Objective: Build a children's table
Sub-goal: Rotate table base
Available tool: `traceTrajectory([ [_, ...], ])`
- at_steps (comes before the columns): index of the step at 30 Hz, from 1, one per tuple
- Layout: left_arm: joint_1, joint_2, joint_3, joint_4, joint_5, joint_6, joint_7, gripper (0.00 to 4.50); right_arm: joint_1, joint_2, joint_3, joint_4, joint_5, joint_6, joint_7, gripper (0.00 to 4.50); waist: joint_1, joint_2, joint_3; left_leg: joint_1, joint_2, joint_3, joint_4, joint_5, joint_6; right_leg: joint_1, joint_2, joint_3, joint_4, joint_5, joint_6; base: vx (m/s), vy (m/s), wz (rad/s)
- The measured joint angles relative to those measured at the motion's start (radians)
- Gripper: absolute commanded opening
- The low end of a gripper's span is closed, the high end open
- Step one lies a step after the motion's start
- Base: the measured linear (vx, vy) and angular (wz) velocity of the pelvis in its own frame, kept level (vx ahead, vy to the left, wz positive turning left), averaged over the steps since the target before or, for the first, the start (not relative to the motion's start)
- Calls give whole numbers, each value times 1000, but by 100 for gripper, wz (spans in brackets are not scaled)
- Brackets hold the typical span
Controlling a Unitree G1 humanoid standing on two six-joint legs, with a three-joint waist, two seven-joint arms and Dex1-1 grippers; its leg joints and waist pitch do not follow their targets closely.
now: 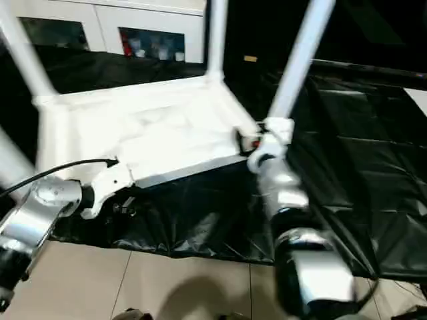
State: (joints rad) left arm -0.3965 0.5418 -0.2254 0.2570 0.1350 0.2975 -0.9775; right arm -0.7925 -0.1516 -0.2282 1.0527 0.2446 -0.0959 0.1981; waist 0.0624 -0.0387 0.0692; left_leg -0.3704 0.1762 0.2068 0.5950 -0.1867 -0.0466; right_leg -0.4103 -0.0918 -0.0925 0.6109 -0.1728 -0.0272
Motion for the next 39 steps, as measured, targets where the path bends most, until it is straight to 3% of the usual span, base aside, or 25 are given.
traceTrajectory([
  [9,136,-26,121,-54,-31,-69,141,240,-6,-96,-40,35,-2,-47,-22,413,-30,4,-1,2,2,-2,1,0,0,0,3,-1,2,0,0,0,0,0],
  [13,242,-92,282,-180,-206,-82,155,240,9,-90,-3,41,-27,-61,25,413,-34,7,0,0,4,-5,2,0,-1,-2,5,-2,2,1,-1,0,0,0],
  [14,261,-97,319,-210,-247,-81,151,272,20,-85,8,31,-37,-62,43,413,-34,7,-1,0,4,-5,2,0,-1,-2,6,-2,2,1,-1,0,0,0],
  [16,311,-105,399,-269,-352,-63,118,275,55,-73,46,-11,-60,-62,89,413,-32,11,-2,0,5,-5,2,0,-1,-2,7,-2,1,0,-2,0,0,0],
  [19,411,-69,455,-320,-450,-33,29,299,130,-62,106,-91,-81,-57,173,413,-31,13,-3,0,5,-5,2,0,-1,-1,8,-1,0,-1,-2,0,0,0],
  [20,436,-53,469,-318,-467,-22,1,318,152,-60,122,-114,-86,-45,199,413,-30,14,-2,-1,5,-5,2,0,-1,-2,8,-2,0,-1,-2,0,0,0],
  [23,494,9,512,-310,-512,1,-76,317,194,-56,168,-187,-89,-22,265,413,-28,14,-2,0,6,-6,2,0,-1,-1,8,-1,0,-1,-2,0,0,0],
  [26,547,65,567,-300,-549,16,-139,355,213,-57,193,-222,-91,-13,307,413,-29,17,-1,4,6,-6,2,0,-1,3,8,-1,0,-2,0,0,0,0],
  [30,575,118,642,-233,-556,-7,-182,371,245,-61,201,-257,-91,13,342,413,-27,18,0,5,6,-8,2,0,-1,4,11,-1,0,-4,2,0,0,0],
  [36,574,189,753,-115,-596,-40,-210,414,276,-71,225,-303,-112,56,347,413,-26,19,0,8,10,-8,2,0,-2,6,15,1,0,-3,1,0,0,0],
  [39,510,215,801,-9,-603,-106,-205,441,282,-76,229,-309,-122,72,342,413,-21,19,0,11,11,-8,2,0,-3,8,17,0,0,-3,1,0,0,0],
])
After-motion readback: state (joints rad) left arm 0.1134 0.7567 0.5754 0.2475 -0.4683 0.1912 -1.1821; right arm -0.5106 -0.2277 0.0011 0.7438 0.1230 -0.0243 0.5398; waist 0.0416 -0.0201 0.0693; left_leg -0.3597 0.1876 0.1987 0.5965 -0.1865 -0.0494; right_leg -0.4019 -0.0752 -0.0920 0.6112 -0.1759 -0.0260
